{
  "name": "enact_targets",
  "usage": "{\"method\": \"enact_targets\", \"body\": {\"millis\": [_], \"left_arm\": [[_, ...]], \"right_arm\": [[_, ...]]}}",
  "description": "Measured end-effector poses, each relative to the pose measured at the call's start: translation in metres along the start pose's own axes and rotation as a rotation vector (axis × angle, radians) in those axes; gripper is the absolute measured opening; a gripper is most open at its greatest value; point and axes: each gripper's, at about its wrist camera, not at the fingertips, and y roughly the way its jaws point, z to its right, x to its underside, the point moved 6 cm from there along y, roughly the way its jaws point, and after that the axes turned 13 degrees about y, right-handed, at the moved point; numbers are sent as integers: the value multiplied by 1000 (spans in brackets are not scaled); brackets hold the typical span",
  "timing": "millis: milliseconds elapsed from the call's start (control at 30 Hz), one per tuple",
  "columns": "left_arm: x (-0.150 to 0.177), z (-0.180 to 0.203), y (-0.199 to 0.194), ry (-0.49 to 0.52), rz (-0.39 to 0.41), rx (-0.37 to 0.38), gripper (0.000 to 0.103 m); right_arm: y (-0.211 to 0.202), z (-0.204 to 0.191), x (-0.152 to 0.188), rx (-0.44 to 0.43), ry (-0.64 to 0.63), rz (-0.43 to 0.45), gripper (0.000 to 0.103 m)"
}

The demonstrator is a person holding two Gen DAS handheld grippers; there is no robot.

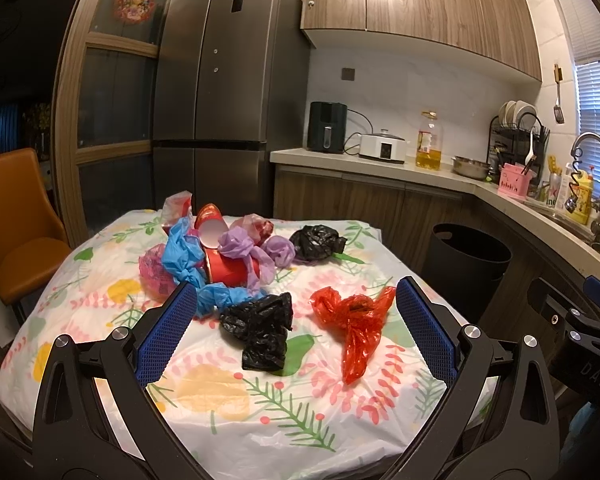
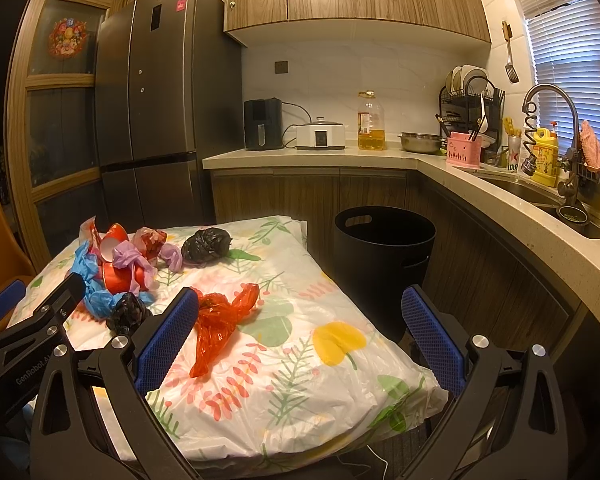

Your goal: Collect trash

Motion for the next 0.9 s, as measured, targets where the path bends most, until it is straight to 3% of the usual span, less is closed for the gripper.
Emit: {"method": "enact_targets", "body": {"millis": [900], "left_arm": [[-2, 1, -2, -3, 1, 5, 98]], "right_arm": [[1, 0, 0, 0, 2, -2, 98]]}}
